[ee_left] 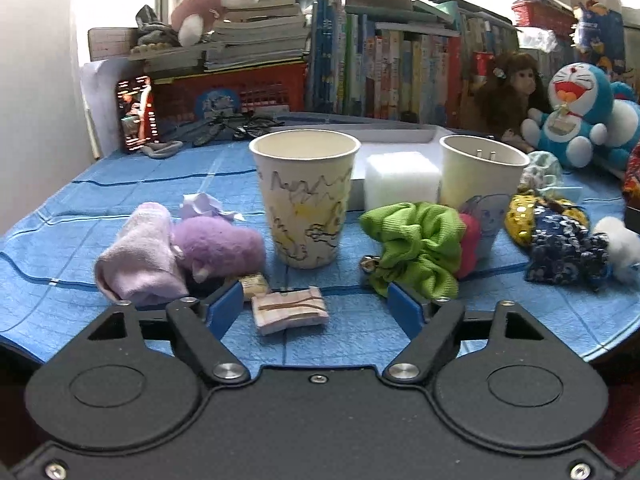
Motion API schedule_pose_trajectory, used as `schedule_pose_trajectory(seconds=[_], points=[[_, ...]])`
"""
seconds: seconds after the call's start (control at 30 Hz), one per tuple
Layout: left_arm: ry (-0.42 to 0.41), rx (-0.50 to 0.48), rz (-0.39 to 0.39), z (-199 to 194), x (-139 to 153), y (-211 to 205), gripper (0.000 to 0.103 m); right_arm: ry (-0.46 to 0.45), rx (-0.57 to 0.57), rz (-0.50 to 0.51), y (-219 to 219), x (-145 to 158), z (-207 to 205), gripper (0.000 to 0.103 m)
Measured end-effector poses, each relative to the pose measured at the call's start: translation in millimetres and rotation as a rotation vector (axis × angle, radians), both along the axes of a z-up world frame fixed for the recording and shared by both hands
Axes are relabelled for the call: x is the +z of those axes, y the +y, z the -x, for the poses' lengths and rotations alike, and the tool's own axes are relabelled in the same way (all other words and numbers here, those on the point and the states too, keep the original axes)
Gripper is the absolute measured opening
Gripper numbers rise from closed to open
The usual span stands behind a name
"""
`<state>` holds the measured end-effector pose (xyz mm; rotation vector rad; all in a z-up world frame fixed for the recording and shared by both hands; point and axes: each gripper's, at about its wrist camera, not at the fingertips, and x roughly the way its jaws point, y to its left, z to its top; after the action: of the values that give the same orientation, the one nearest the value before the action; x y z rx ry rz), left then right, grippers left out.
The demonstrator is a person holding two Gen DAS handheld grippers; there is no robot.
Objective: Organize soft objects
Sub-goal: 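Move right tool toward white fluffy ball while left tool approaches folded pink paper packet, then close right tool on fluffy ball while left tool closes on paper packet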
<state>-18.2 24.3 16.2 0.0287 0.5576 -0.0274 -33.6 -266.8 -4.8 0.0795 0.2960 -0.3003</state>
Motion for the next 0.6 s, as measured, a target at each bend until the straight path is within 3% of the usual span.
schedule_pose_trajectory(seconds=[0.3,0.6], points=[[0.065,0.049,0.053,-9.5,-12.1,8.9,0.062,0.081,0.027,0.002,1.1,-14.0,-13.8,0.083],[0.065,0.056,0.036,-17.1,-17.0,5.3,0.061,0.113,0.05,0.011,2.8,-19.7,-28.5,0.084]])
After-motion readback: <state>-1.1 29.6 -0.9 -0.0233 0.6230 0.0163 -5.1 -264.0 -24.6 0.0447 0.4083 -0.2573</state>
